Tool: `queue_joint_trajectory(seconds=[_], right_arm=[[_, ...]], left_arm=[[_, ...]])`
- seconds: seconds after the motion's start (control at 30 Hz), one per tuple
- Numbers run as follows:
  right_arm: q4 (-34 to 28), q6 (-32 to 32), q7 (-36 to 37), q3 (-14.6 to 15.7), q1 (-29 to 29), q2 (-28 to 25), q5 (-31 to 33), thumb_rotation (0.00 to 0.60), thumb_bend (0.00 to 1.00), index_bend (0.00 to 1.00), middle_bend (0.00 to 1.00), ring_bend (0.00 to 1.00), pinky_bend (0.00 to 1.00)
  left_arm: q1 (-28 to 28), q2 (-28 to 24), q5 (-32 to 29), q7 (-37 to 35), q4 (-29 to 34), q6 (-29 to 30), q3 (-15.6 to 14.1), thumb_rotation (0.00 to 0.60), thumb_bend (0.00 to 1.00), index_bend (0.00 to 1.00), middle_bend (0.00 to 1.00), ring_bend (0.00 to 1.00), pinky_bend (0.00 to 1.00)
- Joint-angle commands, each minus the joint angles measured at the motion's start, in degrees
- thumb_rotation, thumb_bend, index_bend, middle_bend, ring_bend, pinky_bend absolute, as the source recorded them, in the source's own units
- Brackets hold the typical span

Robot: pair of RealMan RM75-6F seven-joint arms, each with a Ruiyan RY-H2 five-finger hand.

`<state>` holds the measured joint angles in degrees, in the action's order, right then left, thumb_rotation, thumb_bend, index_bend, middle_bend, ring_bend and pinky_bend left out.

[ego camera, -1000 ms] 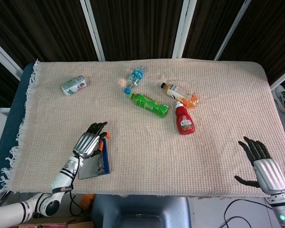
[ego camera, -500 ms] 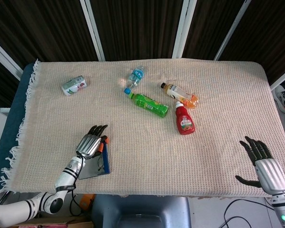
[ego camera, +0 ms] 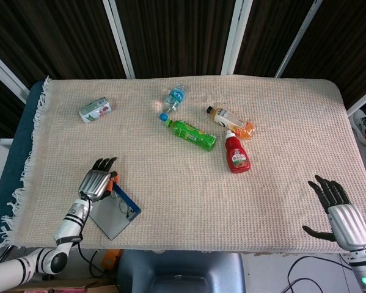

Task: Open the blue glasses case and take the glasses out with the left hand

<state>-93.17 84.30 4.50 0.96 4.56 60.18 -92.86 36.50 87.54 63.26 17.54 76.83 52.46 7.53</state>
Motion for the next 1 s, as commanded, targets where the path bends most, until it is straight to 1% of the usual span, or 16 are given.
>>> queue_joint_trajectory(seconds=[0.03, 0.33, 0.5, 0.73, 0.93, 1.0], right_arm=[[-0.06, -0.1, -0.34, -0.01, 0.02, 0.11, 0.06, 0.6, 0.15, 0.0, 0.0, 0.0, 0.0], [-0.29, -0.19, -1.3, 0.02, -0.03, 0.48, 0.05, 0.6, 0.15, 0.0, 0.0, 0.0, 0.0], [-0.23, -0.1, -0.99, 0.02, -0.04, 0.42, -0.08, 0.6, 0.15, 0.0, 0.0, 0.0, 0.0], [-0.24, 0.08, -0.62, 0.05, -0.11, 0.24, -0.22, 0.6, 0.15, 0.0, 0.0, 0.0, 0.0], [-0.36, 0.0, -1.01, 0.07, -0.14, 0.31, -0.15, 0.6, 0.15, 0.0, 0.0, 0.0, 0.0], [-0.38, -0.01, -1.06, 0.06, -0.15, 0.31, -0.12, 0.6, 0.15, 0.0, 0.0, 0.0, 0.0]], left_arm=[[-0.87, -2.67, -1.53, 1.17, 2.32, -0.41, -0.84, 0.6, 0.75, 0.47, 0.0, 0.0, 0.0], [-1.5, -8.56, -5.09, 4.35, 9.69, -1.74, -2.87, 0.6, 0.75, 0.47, 0.0, 0.0, 0.0], [-1.21, -10.35, -7.08, 6.41, 11.87, -2.06, -3.75, 0.6, 0.74, 0.47, 0.0, 0.0, 0.0], [-0.52, -13.0, -12.51, 7.98, 14.53, -3.72, -4.79, 0.6, 0.71, 0.45, 0.0, 0.0, 0.0], [-1.11, -14.61, -10.31, 6.21, 16.8, -2.4, -5.23, 0.6, 0.7, 0.43, 0.0, 0.0, 0.0], [-1.21, -15.31, -9.83, 5.93, 17.71, -2.25, -5.47, 0.6, 0.68, 0.43, 0.0, 0.0, 0.0]])
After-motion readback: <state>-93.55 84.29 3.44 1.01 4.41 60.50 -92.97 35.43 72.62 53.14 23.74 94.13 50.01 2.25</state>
